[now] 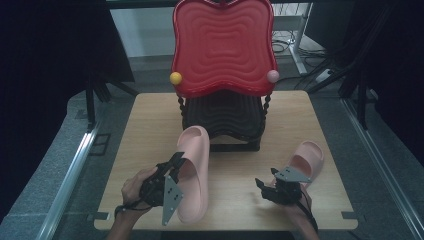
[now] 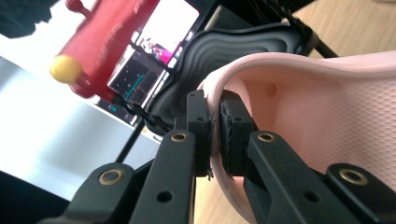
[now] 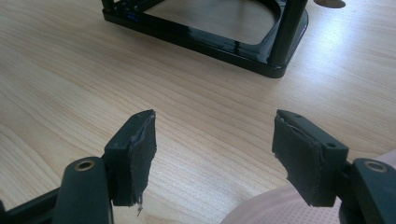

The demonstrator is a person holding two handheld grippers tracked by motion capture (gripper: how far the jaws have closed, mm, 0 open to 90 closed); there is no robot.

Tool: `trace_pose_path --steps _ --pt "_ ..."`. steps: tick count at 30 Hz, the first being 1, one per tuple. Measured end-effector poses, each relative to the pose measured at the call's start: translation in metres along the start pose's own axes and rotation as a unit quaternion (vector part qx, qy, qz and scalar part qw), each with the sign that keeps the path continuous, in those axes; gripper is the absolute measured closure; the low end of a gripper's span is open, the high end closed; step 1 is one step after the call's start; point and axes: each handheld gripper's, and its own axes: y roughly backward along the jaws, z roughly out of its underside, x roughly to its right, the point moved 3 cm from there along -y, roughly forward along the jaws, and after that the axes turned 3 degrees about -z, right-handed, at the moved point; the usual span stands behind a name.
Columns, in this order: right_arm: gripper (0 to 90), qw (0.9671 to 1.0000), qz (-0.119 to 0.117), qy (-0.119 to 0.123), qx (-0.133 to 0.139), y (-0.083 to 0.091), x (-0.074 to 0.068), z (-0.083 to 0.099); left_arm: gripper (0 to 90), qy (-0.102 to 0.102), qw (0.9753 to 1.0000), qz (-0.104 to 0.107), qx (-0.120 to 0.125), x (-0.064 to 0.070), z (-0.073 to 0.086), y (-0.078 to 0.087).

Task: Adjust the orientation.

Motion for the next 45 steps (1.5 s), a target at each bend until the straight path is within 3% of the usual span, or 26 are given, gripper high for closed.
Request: trace_pose_path --steps 10,24,35,45 --pt "30.7 1.0 0.0 -0.002 -0.001 -0.001 0.0 0.0 84.3 -0.003 0.9992 -0.019 0.034 -0.024 -0.029 -0.002" --pt "30.7 1.0 0.001 -0.003 -0.004 -0.002 0.001 0.001 84.4 -0.007 0.9977 -0.039 0.055 -0.051 -0.051 -0.009" --pt "30.7 1.0 0.001 -0.003 -0.007 -0.003 0.001 0.002 84.4 -0.015 0.9951 -0.069 0.07 -0.089 -0.074 -0.016" --pt "30.7 1.0 0.0 -0.005 -0.008 -0.003 0.001 0.003 84.4 -0.015 0.9934 -0.091 0.068 -0.124 -0.085 -0.041"
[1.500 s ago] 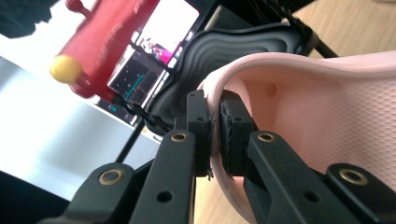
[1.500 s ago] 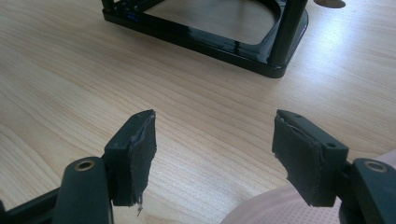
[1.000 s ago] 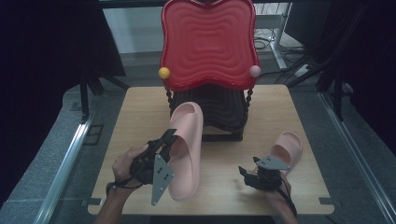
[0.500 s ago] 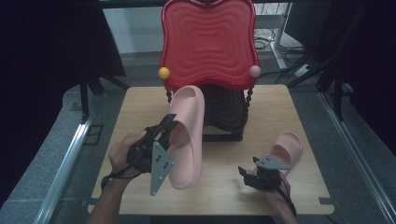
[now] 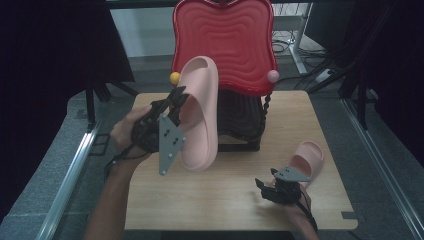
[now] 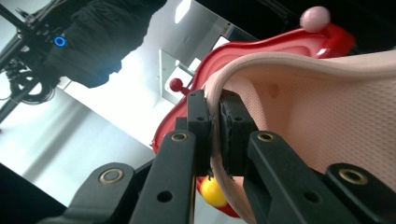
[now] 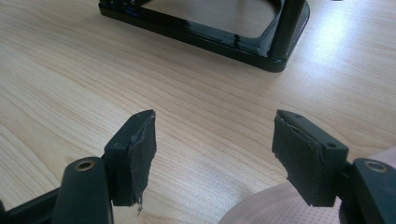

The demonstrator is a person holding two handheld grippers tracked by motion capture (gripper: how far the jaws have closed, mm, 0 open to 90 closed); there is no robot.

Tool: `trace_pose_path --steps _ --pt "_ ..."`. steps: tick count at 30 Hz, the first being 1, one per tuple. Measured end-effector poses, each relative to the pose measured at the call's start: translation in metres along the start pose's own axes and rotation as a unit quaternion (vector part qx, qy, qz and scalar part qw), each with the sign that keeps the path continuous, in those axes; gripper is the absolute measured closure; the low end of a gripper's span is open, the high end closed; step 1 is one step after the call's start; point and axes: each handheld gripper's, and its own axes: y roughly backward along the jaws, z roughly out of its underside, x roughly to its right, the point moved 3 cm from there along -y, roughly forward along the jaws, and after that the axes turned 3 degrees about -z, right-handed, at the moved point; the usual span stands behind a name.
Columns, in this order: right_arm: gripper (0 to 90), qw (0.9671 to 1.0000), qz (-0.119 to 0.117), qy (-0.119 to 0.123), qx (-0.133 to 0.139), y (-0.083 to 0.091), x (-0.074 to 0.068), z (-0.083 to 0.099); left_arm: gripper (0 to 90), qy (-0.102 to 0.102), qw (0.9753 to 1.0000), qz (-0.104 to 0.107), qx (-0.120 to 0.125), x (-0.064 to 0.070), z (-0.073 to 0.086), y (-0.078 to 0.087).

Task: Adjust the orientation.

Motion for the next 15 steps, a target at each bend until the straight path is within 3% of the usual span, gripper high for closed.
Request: trace_pose_path --steps 15 --pt "30.6 0.9999 -0.006 0.009 0.005 0.003 -0.009 -0.004 84.5 -0.027 0.9987 -0.043 -0.007 -0.04 -0.001 -0.066"
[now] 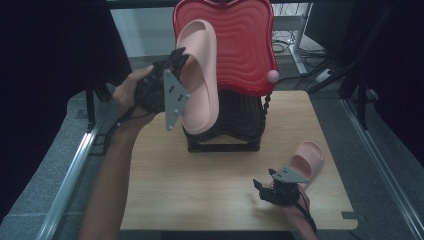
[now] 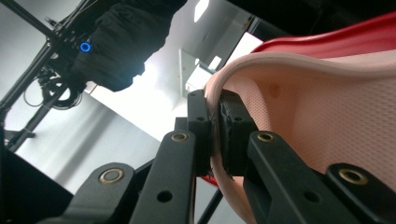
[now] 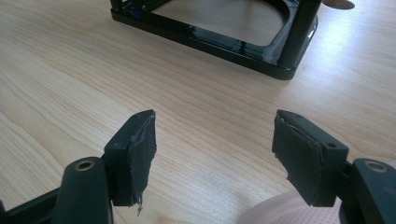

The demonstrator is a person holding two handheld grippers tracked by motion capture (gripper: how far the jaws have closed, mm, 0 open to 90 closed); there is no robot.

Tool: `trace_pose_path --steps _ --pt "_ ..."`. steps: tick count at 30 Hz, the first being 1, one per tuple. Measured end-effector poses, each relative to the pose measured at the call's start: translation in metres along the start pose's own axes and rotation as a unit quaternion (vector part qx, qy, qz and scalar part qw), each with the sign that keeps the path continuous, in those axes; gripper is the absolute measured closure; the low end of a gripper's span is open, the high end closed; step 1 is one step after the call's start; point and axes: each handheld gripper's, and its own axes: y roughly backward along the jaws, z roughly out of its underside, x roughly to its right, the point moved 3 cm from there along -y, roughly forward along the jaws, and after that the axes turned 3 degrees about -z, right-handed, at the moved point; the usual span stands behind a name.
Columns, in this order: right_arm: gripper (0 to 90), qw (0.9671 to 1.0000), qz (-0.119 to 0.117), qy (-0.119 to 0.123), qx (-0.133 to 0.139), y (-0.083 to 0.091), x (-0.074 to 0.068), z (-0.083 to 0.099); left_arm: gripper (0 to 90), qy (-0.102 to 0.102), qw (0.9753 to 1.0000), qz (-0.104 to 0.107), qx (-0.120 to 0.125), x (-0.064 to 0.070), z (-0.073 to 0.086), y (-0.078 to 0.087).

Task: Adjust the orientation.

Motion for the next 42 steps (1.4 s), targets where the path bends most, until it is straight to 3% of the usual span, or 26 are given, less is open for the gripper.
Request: trace_pose_path --steps 8,17,22,25,30,36,39,42 --pt "30.5 1.0 -0.003 0.001 0.003 0.001 -0.002 -0.001 84.5 -0.011 0.9995 -0.001 -0.031 -0.004 0.015 -0.051" --pt "30.4 1.0 -0.004 0.004 0.0 0.0 -0.004 0.0 84.5 -0.019 0.9986 -0.007 -0.05 -0.004 0.03 -0.091" --pt "30.4 1.0 -0.003 0.003 0.0 0.0 -0.004 0.0 84.5 -0.039 0.9976 -0.012 -0.056 -0.003 0.032 -0.112" --pt "30.4 1.0 -0.003 0.002 -0.001 -0.001 -0.004 0.0 84.5 -0.06 0.9957 -0.013 -0.07 0.001 0.033 -0.126" --pt "30.4 1.0 -0.001 0.003 -0.001 0.0 -0.003 0.001 84.3 -0.076 0.994 -0.025 -0.075 0.009 0.033 -0.137" --pt "30.4 1.0 0.001 0.0 0.002 0.002 0.0 0.001 83.6 -0.123 0.9892 -0.03 -0.073 0.02 0.031 -0.134" --pt "30.4 1.0 0.001 0.001 0.002 0.003 0.0 0.001 82.1 -0.119 0.9902 -0.021 -0.071 0.019 0.031 -0.132" --pt "30.4 1.0 0.003 0.002 0.003 0.003 -0.001 0.001 72.7 -0.124 0.9898 -0.014 -0.069 0.018 0.03 -0.13"
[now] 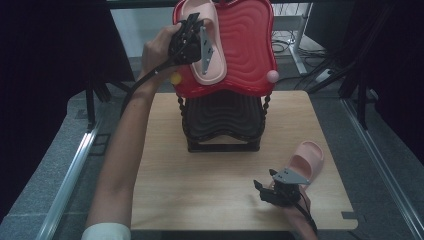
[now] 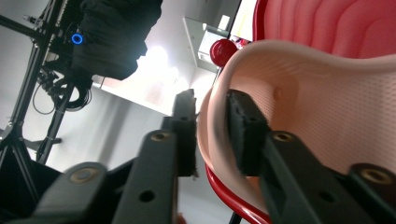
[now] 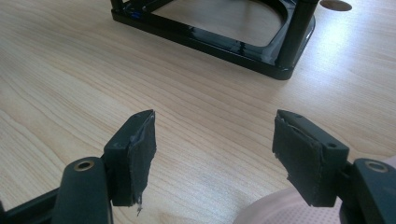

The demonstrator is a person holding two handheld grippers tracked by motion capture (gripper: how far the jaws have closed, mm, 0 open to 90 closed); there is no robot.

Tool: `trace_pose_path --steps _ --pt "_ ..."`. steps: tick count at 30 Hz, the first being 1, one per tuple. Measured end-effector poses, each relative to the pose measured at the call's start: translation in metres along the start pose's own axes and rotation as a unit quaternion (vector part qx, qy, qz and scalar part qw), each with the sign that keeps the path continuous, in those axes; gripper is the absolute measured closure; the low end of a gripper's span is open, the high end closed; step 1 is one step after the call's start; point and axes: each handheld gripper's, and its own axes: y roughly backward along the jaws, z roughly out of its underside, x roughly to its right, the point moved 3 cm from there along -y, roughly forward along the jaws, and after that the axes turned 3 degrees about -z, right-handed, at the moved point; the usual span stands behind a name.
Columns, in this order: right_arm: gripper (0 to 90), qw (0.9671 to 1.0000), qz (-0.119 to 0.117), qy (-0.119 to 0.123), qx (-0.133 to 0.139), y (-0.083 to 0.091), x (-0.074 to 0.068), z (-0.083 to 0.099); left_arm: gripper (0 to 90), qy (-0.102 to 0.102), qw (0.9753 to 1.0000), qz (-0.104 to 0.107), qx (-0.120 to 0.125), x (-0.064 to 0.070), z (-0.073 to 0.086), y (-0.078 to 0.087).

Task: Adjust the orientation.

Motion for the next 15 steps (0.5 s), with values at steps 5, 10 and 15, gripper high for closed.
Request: trace_pose_path --steps 5,10,15 --pt "30.4 1.0 -0.001 0.001 0.0 -0.001 -0.001 0.0 56.7 0.034 0.9993 0.015 0.01 -0.008 -0.001 0.006" --pt "30.4 1.0 -0.001 0.002 -0.003 -0.001 -0.001 0.0 53.0 0.073 0.9967 0.03 0.019 -0.016 0.0 0.018" --pt "30.4 1.0 -0.003 0.004 -0.002 -0.001 -0.003 0.0 53.0 0.086 0.995 0.044 0.027 -0.019 -0.003 0.032"
